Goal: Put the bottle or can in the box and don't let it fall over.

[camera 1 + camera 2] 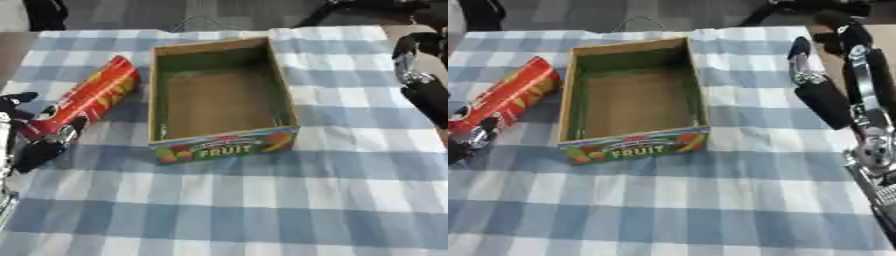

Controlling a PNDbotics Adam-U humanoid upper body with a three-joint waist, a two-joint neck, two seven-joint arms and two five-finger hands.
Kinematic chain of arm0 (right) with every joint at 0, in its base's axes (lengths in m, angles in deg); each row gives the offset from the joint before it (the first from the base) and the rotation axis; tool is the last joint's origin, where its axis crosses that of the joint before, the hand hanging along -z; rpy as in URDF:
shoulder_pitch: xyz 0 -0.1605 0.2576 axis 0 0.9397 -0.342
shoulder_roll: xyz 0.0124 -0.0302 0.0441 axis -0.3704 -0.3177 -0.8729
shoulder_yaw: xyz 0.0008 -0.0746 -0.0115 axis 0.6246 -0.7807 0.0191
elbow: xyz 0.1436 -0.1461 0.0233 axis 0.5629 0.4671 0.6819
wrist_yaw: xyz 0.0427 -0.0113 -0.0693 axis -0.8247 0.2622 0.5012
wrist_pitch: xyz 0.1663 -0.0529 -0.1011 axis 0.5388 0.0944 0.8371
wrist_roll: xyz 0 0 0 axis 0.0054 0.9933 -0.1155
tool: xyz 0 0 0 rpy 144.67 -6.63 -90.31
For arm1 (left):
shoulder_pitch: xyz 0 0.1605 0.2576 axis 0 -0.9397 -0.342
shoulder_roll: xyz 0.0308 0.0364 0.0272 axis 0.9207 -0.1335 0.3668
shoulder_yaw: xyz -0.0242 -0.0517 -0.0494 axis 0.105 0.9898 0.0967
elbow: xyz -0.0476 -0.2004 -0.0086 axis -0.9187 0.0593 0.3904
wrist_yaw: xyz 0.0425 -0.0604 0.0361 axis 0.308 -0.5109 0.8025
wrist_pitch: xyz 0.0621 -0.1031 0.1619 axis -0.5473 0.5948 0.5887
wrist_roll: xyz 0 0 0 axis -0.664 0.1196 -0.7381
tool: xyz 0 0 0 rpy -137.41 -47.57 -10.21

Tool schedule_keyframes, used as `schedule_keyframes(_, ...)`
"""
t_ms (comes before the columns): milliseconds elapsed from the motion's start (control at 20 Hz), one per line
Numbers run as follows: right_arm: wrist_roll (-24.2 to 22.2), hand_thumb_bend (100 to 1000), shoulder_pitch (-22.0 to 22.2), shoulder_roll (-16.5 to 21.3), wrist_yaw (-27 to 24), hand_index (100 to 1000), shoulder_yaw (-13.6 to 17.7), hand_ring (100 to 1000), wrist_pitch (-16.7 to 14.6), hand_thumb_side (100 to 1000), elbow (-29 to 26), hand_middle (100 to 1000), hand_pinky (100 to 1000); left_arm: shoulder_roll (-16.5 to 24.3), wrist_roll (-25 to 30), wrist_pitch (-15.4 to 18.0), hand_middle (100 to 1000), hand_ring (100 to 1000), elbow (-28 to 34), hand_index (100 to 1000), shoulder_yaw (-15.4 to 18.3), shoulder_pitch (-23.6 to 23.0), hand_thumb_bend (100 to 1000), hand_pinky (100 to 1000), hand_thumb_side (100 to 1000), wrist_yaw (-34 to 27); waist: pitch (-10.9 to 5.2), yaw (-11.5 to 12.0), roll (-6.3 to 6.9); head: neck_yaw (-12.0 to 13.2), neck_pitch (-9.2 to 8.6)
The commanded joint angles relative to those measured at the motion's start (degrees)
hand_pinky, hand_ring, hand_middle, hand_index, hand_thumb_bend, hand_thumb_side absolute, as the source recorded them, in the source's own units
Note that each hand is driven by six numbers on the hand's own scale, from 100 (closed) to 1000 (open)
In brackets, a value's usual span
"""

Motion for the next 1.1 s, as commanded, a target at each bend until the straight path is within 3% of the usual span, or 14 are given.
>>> schedule_keyframes(50, 0.16, 100, -0.65, 0.84, 0.12, 889, 0.48, 837, -0.17, 683, -0.76, 916, 860, 1.81, 0.19, 0.05, 766, 666, 0.32, 826, 0.93, 0.42, 649, 689, 574, -0.36, -0.31, 0.04, -0.36, 0.01, -0.75)
schedule_keyframes(700, 0.21, 100, -0.68, 0.7, 0.14, 885, 0.56, 837, -0.16, 684, -0.69, 915, 860, 0.66, 0.68, 0.58, 749, 648, -2.0, 810, 0.65, 1.01, 648, 677, 539, -0.49, -0.15, -0.33, -0.49, 0.1, -1.1)
schedule_keyframes(1100, 0.19, 100, -0.77, 0.64, 0.3, 874, 0.58, 836, 0.04, 687, -0.63, 911, 860, -0.41, 0.58, 1.16, 664, 577, -3.65, 775, 0.53, 1.92, 632, 635, 466, -0.57, 0.16, -0.6, -0.53, 0.19, -1.17)
